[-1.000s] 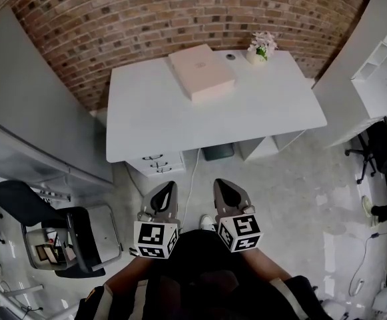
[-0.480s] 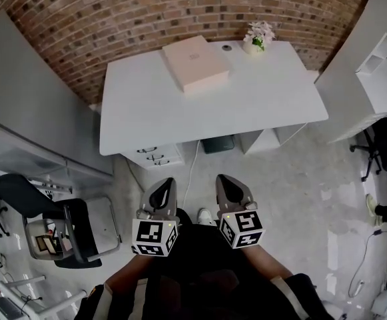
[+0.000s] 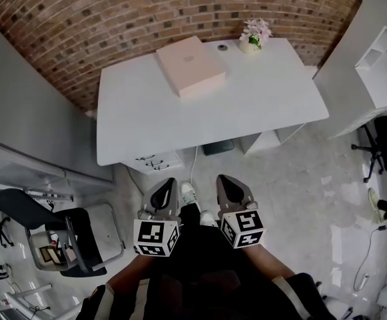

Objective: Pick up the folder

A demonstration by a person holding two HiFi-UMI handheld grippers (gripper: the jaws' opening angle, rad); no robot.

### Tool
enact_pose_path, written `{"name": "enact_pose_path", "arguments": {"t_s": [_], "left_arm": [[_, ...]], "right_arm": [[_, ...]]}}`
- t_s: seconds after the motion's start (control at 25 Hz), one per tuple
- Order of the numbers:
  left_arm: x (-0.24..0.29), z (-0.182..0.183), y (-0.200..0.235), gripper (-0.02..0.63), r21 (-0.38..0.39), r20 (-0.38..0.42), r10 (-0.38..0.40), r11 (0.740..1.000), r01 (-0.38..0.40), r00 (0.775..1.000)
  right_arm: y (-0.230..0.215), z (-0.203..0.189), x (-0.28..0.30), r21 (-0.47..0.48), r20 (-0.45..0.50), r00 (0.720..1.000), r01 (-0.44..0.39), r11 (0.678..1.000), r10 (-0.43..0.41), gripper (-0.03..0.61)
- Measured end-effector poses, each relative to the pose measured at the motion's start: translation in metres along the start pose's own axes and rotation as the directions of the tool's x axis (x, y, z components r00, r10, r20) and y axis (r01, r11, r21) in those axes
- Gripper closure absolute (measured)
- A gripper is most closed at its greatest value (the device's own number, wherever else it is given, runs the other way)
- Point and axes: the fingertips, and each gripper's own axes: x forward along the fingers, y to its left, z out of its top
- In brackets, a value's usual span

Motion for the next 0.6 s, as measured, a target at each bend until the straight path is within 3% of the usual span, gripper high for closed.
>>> {"name": "enact_pose_path", "arguments": {"t_s": [0.6], "left_arm": [[0.099, 0.024, 0.077, 0.615, -0.061, -0.008, -0.042, 0.997, 0.041, 0.999]], "right_arm": [[-0.034, 0.034, 0.108, -0.016, -0.077, 0.994, 0.075, 0.997, -0.076, 0.575]]}}
